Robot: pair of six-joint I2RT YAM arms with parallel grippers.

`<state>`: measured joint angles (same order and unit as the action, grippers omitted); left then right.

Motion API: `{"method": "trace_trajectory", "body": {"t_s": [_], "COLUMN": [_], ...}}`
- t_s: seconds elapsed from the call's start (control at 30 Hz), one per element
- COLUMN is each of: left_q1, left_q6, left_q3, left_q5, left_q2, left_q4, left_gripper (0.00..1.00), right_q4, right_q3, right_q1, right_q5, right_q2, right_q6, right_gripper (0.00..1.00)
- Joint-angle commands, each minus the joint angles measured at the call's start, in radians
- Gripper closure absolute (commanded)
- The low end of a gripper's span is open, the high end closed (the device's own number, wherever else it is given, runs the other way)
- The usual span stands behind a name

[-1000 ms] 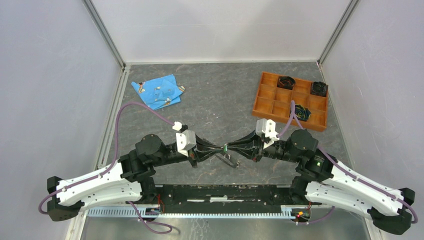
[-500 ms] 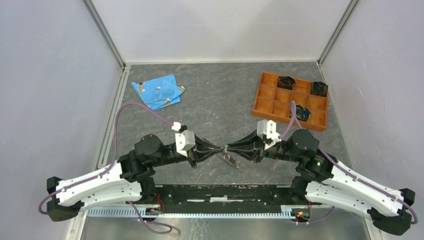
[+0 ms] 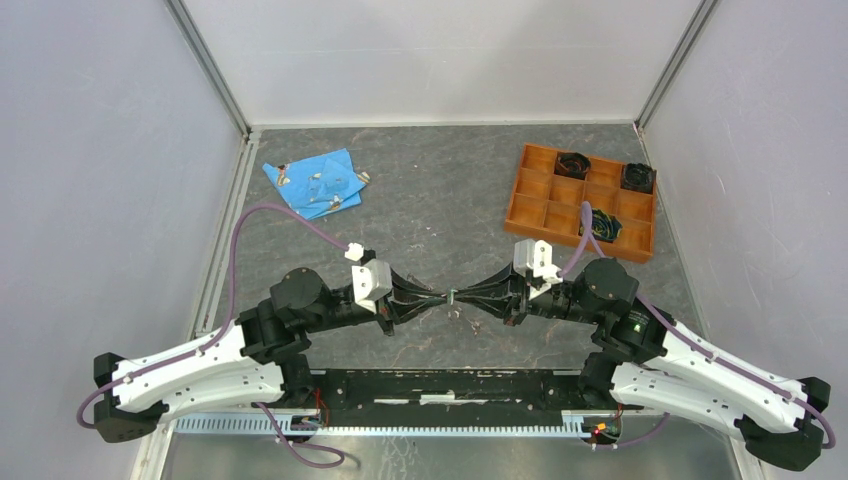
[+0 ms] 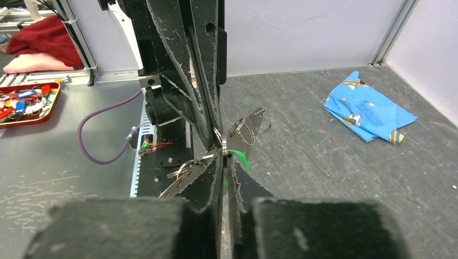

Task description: Remove the keys from the keyring

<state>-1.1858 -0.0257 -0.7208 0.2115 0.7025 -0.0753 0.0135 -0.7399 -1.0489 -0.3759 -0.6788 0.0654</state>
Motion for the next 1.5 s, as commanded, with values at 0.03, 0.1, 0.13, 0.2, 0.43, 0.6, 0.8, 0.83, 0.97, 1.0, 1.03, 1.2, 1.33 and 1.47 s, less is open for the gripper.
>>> {"method": "trace_trajectory", "body": {"t_s": [0.03, 0.1, 0.13, 0.2, 0.43, 0.6, 0.8, 0.83, 0.97, 1.0, 1.03, 1.2, 1.33, 1.47], "left_q1": [-0.003, -0.003, -0.002, -0.003, -0.002, -0.002, -0.003, -0.002, -0.002, -0.003, -0.003, -0.003, -0.003, -0.003], "left_q6": [0.043, 0.037, 0.034, 0.030, 0.032, 0.030, 0.030, 0.031, 0.037, 0.038, 0.039, 0.037, 0.032, 0.030], "left_q3": [-0.028, -0.014, -0.001, 0.026, 0.082, 0.071, 0.070, 0.068, 0.063, 0.063, 0.061, 0.048, 0.052, 0.073], "left_q5": [0.012, 0.003, -0.003, -0.014, -0.010, -0.005, -0.015, -0.019, -0.021, -0.024, -0.025, -0.038, -0.053, -0.056], "left_q2": [0.015, 0.000, -0.013, -0.041, -0.073, -0.040, -0.013, -0.011, 0.002, 0.004, 0.007, 0.018, 0.016, 0.000], "left_q4": [-0.026, -0.056, -0.080, -0.130, -0.231, -0.202, -0.199, -0.198, -0.192, -0.189, -0.188, -0.170, -0.166, -0.202], "left_gripper": [0.98, 0.98, 0.98, 0.98, 0.98, 0.80, 0.71, 0.70, 0.69, 0.69, 0.70, 0.83, 0.98, 0.98], "right_q4": [0.033, -0.006, -0.011, -0.041, -0.050, -0.037, -0.027, -0.027, -0.022, -0.022, -0.022, -0.051, -0.114, -0.147], "right_q3": [-0.036, -0.039, -0.034, -0.026, -0.064, -0.109, -0.125, -0.124, -0.118, -0.116, -0.113, -0.111, -0.116, -0.102], "right_q1": [-0.005, -0.005, -0.006, -0.004, -0.004, -0.004, -0.005, -0.005, -0.004, -0.006, -0.004, -0.005, -0.004, -0.005], "right_q5": [0.051, 0.089, 0.097, 0.110, 0.091, 0.041, -0.007, -0.010, -0.019, -0.019, -0.020, -0.008, 0.073, 0.104], "right_q2": [-0.015, -0.018, -0.017, -0.013, -0.019, -0.031, -0.038, -0.036, -0.030, -0.029, -0.028, -0.028, -0.018, -0.016], "right_q6": [-0.001, -0.010, -0.012, -0.010, -0.016, -0.045, -0.056, -0.056, -0.057, -0.057, -0.057, -0.077, -0.104, -0.101], "right_gripper": [0.99, 0.99, 0.99, 0.99, 0.99, 0.99, 0.99, 0.99, 0.99, 0.99, 0.99, 0.99, 0.99, 0.99]}}
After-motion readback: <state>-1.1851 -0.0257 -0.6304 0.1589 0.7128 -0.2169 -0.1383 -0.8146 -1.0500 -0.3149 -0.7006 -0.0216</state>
